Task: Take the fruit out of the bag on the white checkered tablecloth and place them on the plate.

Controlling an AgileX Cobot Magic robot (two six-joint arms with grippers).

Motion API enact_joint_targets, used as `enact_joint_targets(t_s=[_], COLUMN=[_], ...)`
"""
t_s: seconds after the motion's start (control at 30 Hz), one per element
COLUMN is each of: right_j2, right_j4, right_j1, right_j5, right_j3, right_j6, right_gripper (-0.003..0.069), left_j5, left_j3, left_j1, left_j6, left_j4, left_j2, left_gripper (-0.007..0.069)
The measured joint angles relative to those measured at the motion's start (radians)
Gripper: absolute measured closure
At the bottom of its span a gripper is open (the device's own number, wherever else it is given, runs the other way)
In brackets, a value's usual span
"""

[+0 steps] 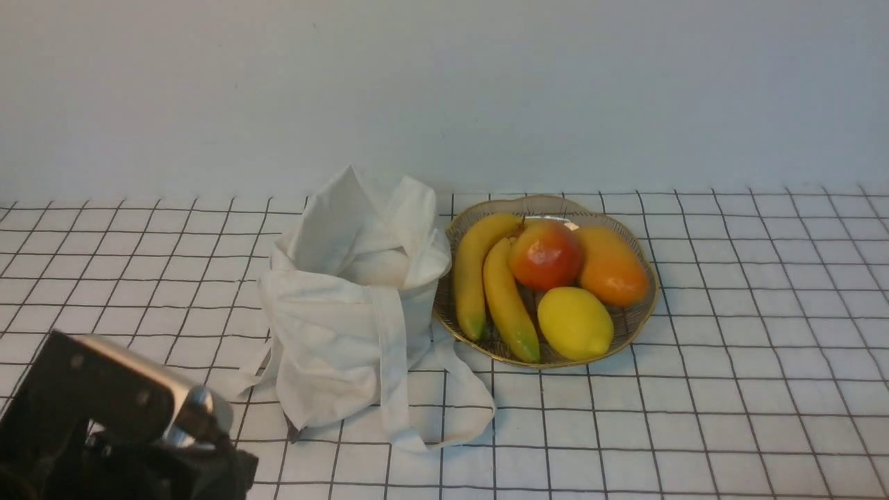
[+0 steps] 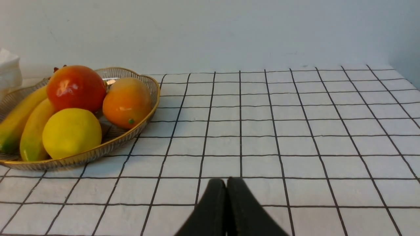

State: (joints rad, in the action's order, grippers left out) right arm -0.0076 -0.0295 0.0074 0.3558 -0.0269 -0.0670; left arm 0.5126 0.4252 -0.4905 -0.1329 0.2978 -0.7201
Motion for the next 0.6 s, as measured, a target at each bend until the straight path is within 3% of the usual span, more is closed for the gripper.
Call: enact_joint_targets(t_s=[0.33, 0.6], right_j2=[0.0, 0.0], right_j4=[0.0, 0.0], right_j1=[0.0, 0.0], right_j5=[0.0, 0.0], right_j3=[0.0, 0.0], right_j6=[0.0, 0.0], right_gripper=[0.0674, 0.0674], left_j5=[0.003, 0.003], left_j3=[-0.036, -0.037], left_j1=[0.0, 0.003], left_j6=[0.005, 0.015], left_j4=[-0.149, -0.187], left_j2=[0.013, 0.092], left_gripper=[0.0632, 0.0632])
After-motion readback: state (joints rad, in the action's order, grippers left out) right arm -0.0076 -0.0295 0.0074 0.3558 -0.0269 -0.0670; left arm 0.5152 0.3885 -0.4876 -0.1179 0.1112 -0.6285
